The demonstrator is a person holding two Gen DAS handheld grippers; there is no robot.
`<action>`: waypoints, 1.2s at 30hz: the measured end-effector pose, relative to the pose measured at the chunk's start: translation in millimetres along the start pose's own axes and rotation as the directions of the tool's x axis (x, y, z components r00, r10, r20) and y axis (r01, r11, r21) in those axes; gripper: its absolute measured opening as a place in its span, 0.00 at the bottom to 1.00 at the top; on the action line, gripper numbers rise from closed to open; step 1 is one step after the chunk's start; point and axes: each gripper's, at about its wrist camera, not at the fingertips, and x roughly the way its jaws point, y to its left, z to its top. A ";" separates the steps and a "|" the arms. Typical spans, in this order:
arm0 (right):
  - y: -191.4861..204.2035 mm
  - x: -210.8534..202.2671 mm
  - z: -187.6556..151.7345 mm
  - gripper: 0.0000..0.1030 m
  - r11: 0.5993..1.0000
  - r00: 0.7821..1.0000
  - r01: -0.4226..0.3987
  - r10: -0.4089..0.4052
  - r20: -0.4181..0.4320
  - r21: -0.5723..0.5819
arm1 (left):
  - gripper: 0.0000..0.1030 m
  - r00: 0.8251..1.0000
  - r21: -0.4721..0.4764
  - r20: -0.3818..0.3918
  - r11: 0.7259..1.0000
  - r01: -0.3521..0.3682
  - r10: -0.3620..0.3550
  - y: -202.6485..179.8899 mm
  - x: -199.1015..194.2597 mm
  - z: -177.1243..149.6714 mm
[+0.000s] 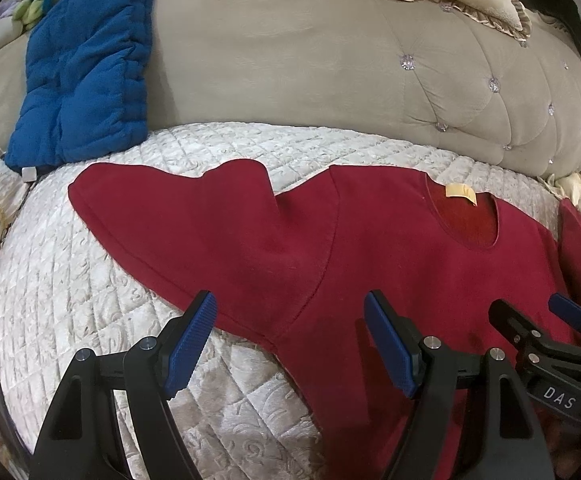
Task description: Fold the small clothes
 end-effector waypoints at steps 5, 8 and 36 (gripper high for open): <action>-0.7 3.2 0.0 1.00 1.000 1.000 0.008 -0.008 -0.002 0.002 | 0.55 1.000 -0.001 -0.002 1.000 -0.003 0.003 0.1 0.6 0.2; -1.2 5.6 -0.8 1.00 1.000 1.000 0.010 -0.010 -0.004 0.003 | 0.55 1.000 -0.001 -0.003 1.000 -0.003 0.003 0.2 0.8 0.3; 3.4 26.5 -8.0 1.00 0.999 0.998 0.037 -0.038 -0.057 -0.010 | 0.55 0.999 -0.104 -0.041 0.995 0.004 -0.008 39.3 3.0 10.7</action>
